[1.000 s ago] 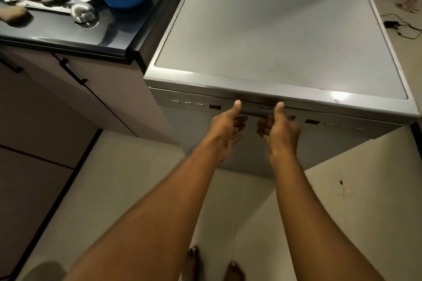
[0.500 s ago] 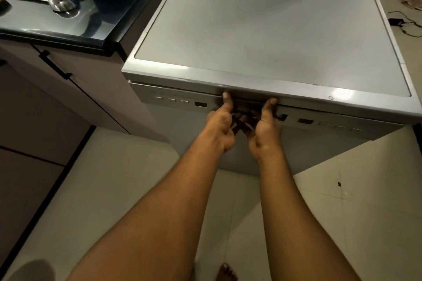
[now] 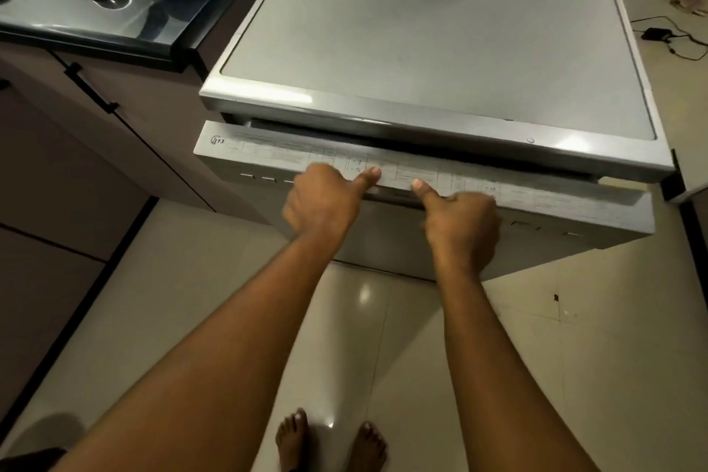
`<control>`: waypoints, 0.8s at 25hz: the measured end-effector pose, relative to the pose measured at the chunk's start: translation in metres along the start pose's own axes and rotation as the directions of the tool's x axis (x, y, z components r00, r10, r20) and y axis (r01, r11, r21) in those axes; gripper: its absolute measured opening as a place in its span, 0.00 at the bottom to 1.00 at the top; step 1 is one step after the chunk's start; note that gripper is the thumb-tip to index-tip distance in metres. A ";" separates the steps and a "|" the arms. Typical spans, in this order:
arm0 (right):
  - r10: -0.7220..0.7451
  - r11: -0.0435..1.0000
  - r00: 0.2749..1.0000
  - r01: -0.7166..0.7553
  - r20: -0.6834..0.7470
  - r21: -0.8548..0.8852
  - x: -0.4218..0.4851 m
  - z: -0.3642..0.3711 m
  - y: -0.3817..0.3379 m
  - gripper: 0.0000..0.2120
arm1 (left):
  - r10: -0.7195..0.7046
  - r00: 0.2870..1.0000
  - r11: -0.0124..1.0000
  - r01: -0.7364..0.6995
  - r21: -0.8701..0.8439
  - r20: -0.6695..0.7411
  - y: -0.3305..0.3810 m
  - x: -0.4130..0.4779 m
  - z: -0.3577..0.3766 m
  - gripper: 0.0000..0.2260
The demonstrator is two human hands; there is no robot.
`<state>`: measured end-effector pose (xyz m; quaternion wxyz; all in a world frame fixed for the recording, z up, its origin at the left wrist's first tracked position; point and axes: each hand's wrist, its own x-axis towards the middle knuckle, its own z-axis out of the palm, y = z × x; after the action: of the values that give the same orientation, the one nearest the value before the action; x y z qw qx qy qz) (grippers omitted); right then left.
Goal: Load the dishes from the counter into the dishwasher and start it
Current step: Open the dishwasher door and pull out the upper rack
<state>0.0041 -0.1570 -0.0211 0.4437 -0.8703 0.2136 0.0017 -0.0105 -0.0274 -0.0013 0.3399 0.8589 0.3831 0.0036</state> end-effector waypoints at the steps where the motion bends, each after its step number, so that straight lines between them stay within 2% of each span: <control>1: -0.185 0.974 0.974 0.164 -0.127 -0.159 -0.003 -0.005 0.001 0.15 | 0.153 0.987 0.974 -0.142 0.177 -0.050 0.000 -0.003 -0.009 0.24; 2: -0.339 0.927 0.923 0.294 -0.183 -0.233 -0.005 -0.011 0.000 0.11 | 0.278 0.959 0.930 -0.255 0.264 -0.054 -0.002 -0.004 -0.014 0.23; 3: -0.443 0.881 0.878 0.389 -0.182 -0.268 -0.003 -0.014 0.004 0.12 | 0.360 0.933 0.892 -0.335 0.303 -0.026 -0.004 -0.005 -0.016 0.26; 5: -0.529 0.824 0.847 0.496 -0.057 -0.272 0.003 -0.018 0.012 0.14 | 0.413 0.908 0.860 -0.413 0.299 0.066 -0.013 -0.008 -0.015 0.30; 7: -0.519 0.817 0.854 0.511 0.045 -0.269 0.000 -0.021 0.021 0.09 | 0.406 0.903 0.860 -0.430 0.275 0.140 -0.025 -0.015 -0.013 0.26; 10: -0.447 0.859 0.892 0.447 0.061 -0.250 -0.019 -0.026 0.026 0.05 | 0.413 0.894 0.860 -0.446 0.248 0.175 -0.043 -0.025 -0.015 0.22; 13: -0.361 0.895 0.931 0.364 0.058 -0.257 -0.047 -0.033 0.034 0.07 | 0.445 0.871 0.820 -0.490 0.295 0.209 -0.065 -0.039 -0.025 0.15; 17: -0.344 0.891 0.937 0.348 0.066 -0.293 -0.080 -0.037 0.054 0.10 | 0.458 0.879 0.837 -0.476 0.269 0.132 -0.090 -0.068 -0.027 0.10; 20: -0.296 0.893 0.952 0.303 0.073 -0.334 -0.098 -0.037 0.069 0.11 | 0.454 0.882 0.803 -0.467 0.371 0.128 -0.102 -0.088 -0.027 0.08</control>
<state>-0.1174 -0.1843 -0.0331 0.2834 -0.9563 0.0688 -0.0209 -0.1465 -0.0217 -0.0180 0.1568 0.9761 0.1506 -0.0046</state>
